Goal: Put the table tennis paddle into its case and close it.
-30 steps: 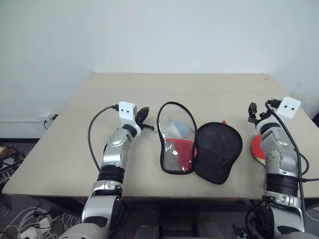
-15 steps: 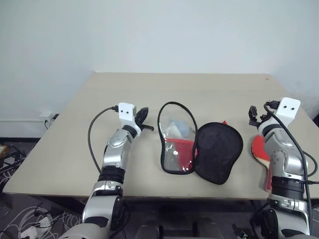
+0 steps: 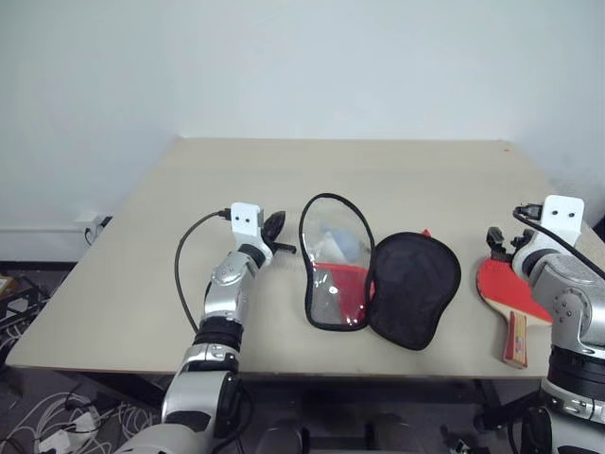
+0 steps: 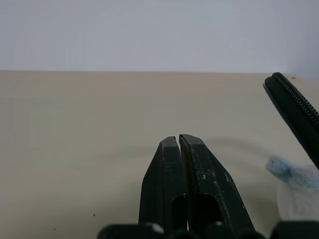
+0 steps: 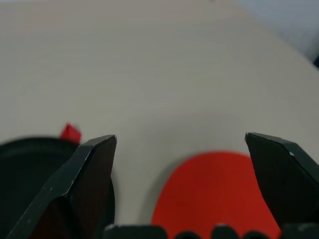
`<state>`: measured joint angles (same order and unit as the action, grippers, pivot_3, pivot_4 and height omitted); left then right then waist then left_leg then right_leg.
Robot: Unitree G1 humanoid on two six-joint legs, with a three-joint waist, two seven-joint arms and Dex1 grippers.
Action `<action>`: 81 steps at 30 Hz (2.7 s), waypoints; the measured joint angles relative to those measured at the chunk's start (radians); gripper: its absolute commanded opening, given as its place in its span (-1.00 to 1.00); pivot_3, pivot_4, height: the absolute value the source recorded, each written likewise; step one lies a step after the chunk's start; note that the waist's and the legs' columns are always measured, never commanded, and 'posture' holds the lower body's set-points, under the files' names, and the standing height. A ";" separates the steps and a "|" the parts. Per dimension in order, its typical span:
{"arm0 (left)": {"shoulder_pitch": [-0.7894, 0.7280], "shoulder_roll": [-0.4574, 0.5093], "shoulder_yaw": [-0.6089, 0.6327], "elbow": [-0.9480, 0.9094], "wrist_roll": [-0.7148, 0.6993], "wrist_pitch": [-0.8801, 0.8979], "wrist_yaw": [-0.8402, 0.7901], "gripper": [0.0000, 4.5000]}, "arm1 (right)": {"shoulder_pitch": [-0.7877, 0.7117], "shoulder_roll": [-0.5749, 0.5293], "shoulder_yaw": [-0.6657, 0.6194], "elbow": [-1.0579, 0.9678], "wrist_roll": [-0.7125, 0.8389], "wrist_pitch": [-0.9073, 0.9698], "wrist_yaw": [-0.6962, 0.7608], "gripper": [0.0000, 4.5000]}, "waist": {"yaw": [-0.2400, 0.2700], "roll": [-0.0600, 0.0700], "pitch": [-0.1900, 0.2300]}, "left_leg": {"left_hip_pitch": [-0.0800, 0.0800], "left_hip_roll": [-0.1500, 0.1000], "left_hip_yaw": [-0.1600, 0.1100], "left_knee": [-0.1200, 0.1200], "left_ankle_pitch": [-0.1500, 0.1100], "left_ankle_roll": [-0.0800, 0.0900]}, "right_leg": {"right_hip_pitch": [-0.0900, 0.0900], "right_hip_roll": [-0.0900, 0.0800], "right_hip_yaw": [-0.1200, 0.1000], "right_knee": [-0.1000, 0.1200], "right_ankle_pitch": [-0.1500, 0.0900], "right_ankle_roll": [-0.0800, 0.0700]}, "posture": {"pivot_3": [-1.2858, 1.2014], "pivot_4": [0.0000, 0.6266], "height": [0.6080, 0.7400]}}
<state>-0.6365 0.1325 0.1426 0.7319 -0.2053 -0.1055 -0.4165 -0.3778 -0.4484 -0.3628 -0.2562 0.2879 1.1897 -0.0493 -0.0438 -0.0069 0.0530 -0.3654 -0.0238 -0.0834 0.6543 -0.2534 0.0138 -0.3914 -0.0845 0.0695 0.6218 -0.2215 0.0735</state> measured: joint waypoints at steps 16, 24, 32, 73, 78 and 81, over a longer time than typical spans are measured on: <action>-0.024 -0.031 0.000 0.067 0.001 -0.053 -0.001 -1.00 | -0.114 0.123 -0.201 -0.078 -0.037 0.409 0.006 0.99 | 0.001 0.000 0.000 | -0.001 0.000 -0.001 0.000 0.000 0.000 | -0.001 0.000 -0.001 0.000 0.000 0.000 | 0.03 -1.00 1.00; -0.033 -0.039 0.000 0.082 0.001 -0.060 0.000 -1.00 | -0.119 0.123 -0.210 -0.087 -0.091 0.417 -0.022 0.99 | 0.000 0.000 0.000 | -0.001 0.000 -0.001 0.000 0.000 0.000 | -0.001 0.000 -0.001 0.000 0.000 0.000 | 0.03 -1.00 1.00; -0.035 -0.045 0.001 0.101 0.001 -0.069 0.000 -1.00 | -0.057 0.120 -0.208 -0.134 -0.099 0.417 -0.035 0.99 | 0.000 0.000 0.000 | -0.001 0.000 -0.001 -0.001 0.000 0.000 | -0.001 0.000 -0.001 0.000 0.000 0.001 | 0.03 -1.00 1.00; -0.070 -0.072 0.001 0.177 0.001 -0.105 -0.010 -1.00 | 0.263 0.188 -0.301 -0.280 0.444 0.417 -0.387 0.99 | 0.001 -0.003 0.002 | -0.003 0.000 -0.001 -0.001 0.000 0.000 | -0.002 -0.001 -0.002 -0.002 -0.001 0.001 | 0.03 -1.00 1.00; -0.070 -0.071 0.001 0.177 0.001 -0.105 -0.010 -1.00 | 0.257 0.188 -0.322 -0.258 0.517 0.417 -0.465 0.99 | 0.001 -0.003 0.002 | -0.003 0.000 -0.001 -0.002 0.000 0.000 | -0.002 -0.001 -0.002 -0.002 -0.001 0.001 | 0.03 -1.00 1.00; -0.071 -0.070 0.001 0.177 0.001 -0.105 -0.010 -1.00 | 0.241 0.189 -0.325 -0.237 0.542 0.417 -0.504 0.83 | 0.000 -0.003 0.002 | -0.003 0.000 -0.001 -0.001 0.000 0.000 | -0.002 -0.001 -0.002 -0.003 -0.001 0.001 | 0.03 -1.00 1.00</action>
<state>-0.7071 0.0625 0.1438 0.9092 -0.2045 -0.2107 -0.4266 -0.1372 -0.2594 -0.6881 -0.4936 0.8297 1.6068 -0.5532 -0.0436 -0.0102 0.0548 -0.3688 -0.0235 -0.0845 0.6528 -0.2536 0.0136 -0.3933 -0.0853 0.0679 0.6189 -0.2222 0.0742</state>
